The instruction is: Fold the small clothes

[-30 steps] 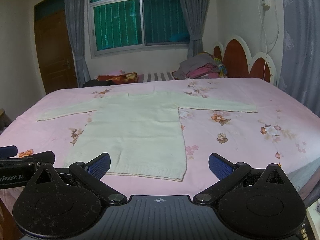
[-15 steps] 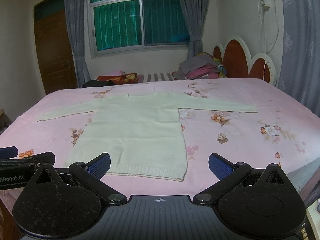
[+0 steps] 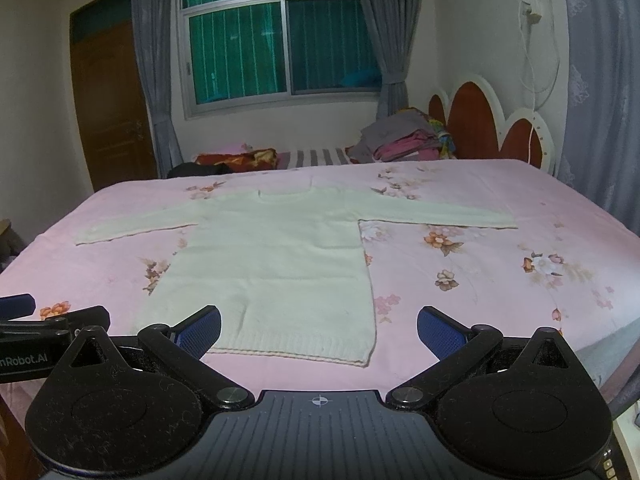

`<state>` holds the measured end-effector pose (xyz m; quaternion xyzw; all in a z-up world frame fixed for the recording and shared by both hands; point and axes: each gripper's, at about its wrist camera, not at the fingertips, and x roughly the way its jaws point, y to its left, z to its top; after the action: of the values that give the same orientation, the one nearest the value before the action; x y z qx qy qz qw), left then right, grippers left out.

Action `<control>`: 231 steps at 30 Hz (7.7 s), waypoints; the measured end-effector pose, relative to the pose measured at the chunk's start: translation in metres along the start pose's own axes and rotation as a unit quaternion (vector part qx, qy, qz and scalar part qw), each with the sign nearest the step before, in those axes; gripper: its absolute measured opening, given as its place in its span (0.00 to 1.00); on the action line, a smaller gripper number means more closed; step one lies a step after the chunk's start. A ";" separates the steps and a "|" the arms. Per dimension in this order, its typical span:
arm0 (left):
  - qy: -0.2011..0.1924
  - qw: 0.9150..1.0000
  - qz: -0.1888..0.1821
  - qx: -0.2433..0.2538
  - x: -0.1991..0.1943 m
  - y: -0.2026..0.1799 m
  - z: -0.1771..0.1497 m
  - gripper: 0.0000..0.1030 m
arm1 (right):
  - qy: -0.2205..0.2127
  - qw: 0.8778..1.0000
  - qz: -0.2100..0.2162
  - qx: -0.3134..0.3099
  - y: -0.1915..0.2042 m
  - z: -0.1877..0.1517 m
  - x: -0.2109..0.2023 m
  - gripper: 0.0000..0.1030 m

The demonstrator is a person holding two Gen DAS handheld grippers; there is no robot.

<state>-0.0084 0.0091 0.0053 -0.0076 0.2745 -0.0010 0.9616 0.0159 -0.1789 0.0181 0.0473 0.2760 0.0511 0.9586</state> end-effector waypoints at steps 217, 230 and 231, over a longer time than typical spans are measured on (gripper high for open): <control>0.111 0.978 -0.094 -0.148 0.506 0.118 0.154 0.03 | 0.123 0.988 -0.024 0.087 -0.092 0.103 0.463 0.11; 0.079 0.994 -0.074 -0.014 0.492 0.044 0.161 0.64 | 0.087 0.993 0.022 0.078 -0.065 0.125 0.442 0.11; 0.090 0.992 -0.086 -0.011 0.502 0.032 0.159 0.64 | 0.096 0.992 0.036 0.071 -0.053 0.126 0.455 0.11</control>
<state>0.5017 0.0404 -0.1247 -0.0416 0.3585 -0.0812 0.9291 0.4704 -0.1827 -0.1207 0.1202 0.3680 0.0703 0.9194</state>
